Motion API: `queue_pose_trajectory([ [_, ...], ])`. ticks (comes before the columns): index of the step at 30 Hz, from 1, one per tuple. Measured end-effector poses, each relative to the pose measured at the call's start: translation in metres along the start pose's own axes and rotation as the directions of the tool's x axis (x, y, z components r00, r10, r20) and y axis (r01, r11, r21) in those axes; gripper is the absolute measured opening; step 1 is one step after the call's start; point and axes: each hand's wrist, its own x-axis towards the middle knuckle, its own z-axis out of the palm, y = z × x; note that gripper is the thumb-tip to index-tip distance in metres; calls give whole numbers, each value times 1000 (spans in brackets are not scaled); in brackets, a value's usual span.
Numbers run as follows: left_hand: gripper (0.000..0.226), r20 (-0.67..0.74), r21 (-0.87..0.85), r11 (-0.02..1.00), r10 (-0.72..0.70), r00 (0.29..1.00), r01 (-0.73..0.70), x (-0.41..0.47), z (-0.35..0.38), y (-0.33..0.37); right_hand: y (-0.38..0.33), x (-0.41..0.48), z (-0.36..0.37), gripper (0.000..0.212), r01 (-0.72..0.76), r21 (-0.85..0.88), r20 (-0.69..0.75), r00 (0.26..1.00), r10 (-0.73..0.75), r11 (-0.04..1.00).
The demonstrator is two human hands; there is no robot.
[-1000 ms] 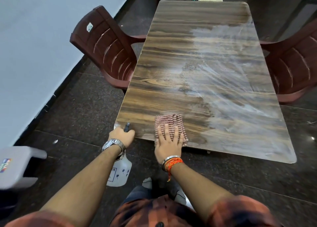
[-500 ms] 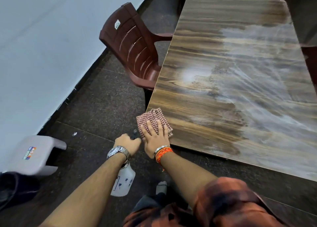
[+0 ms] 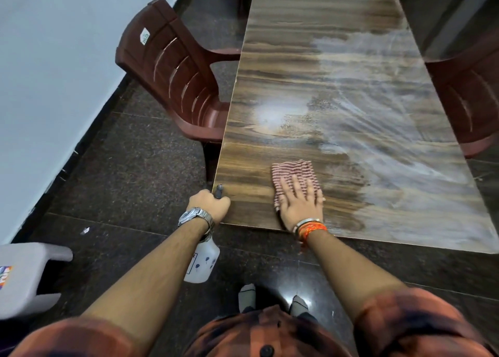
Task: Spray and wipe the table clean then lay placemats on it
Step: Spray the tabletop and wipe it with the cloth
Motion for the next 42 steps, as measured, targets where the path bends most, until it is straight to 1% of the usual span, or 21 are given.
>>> queue_pose_trajectory([
  [2, 33, 4, -7, 1000, 10, 1000, -10, 3, 0, 2, 25, 6, -6, 53, -184, 54, 5, 983, 184, 981],
  [4, 34, 12, -9, 1000, 10, 1000, -10, 4, -2, 3, 27, 8, -10, 55, -322, 110, 10, 946, 323, 940],
  [6, 33, 26, -12, 1000, 18, 1000, -17, 4, -2, 4, 3, 1, -7, 58, -362, 137, 22, 932, 363, 922],
  [7, 34, 29, -11, 1000, 26, 999, -26, 4, -2, 5, -16, -7, -3, 59, -298, 127, 12, 954, 299, 946],
  [9, 36, 34, -12, 999, 36, 999, -36, 3, 0, 9, -53, -32, 10, 61, -33, 75, -23, 999, 34, 997],
  [11, 36, 58, -25, 998, 52, 997, -51, 6, 3, 14, -71, -55, 23, 60, 220, 20, 18, 975, -220, 975],
  [12, 35, 73, -27, 998, 63, 995, -61, 5, 4, 19, -69, -59, 25, 58, 280, 20, 45, 959, -281, 960],
  [13, 34, 82, -29, 997, 77, 994, -75, 6, 6, 22, -62, -58, 23, 57, 306, 20, 65, 949, -307, 952],
  [14, 36, 88, -32, 996, 83, 993, -81, 5, 8, 27, -50, -56, 20, 55, 308, 13, 44, 950, -308, 951],
  [16, 36, 95, -35, 995, 94, 991, -91, 4, 12, 37, -16, -55, 18, 54, 233, -17, -23, 972, -233, 972],
  [19, 36, 109, -14, 993, 122, 987, -121, 1, 18, 49, 46, -61, 14, 56, -59, 11, -80, 995, 60, 998],
  [22, 34, 155, -2, 987, 157, 975, -159, -6, 28, 61, 97, -65, 2, 61, -340, 53, -70, 937, 343, 939],
  [25, 32, 187, 8, 981, 188, 964, -193, -12, 40, 70, 96, -58, -2, 64, -505, 146, -55, 854, 517, 851],
  [26, 32, 199, 18, 979, 195, 960, -203, -15, 44, 73, 85, -57, 0, 64, -509, 177, -74, 847, 527, 843],
  [27, 31, 212, 20, 977, 202, 956, -211, -17, 49, 76, 72, -55, 2, 64, -469, 189, -85, 868, 490, 863],
  [30, 27, 261, 24, 972, 219, 940, -233, -25, 65, 90, 41, -56, 9, 62, -214, 89, -55, 974, 219, 973],
  [32, 25, 269, 29, 972, 216, 938, -233, -29, 76, 102, 45, -56, 4, 61, -74, 42, -25, 997, 75, 996],
  [34, 27, 257, 25, 977, 201, 945, -214, -32, 84, 115, 70, -50, 3, 60, 20, 23, -22, 1000, -20, 1000],
  [36, 28, 238, 21, 981, 185, 953, -195, -36, 92, 130, 108, -44, -3, 59, 8, 8, -28, 1000, -8, 1000],
  [39, 29, 222, 38, 984, 163, 961, -176, -45, 106, 153, 183, -32, -18, 61, -157, 18, -63, 985, 158, 987],
  [42, 30, 218, 47, 982, 168, 961, -182, -55, 129, 180, 269, -25, -37, 59, -334, 28, -77, 939, 335, 942],
])
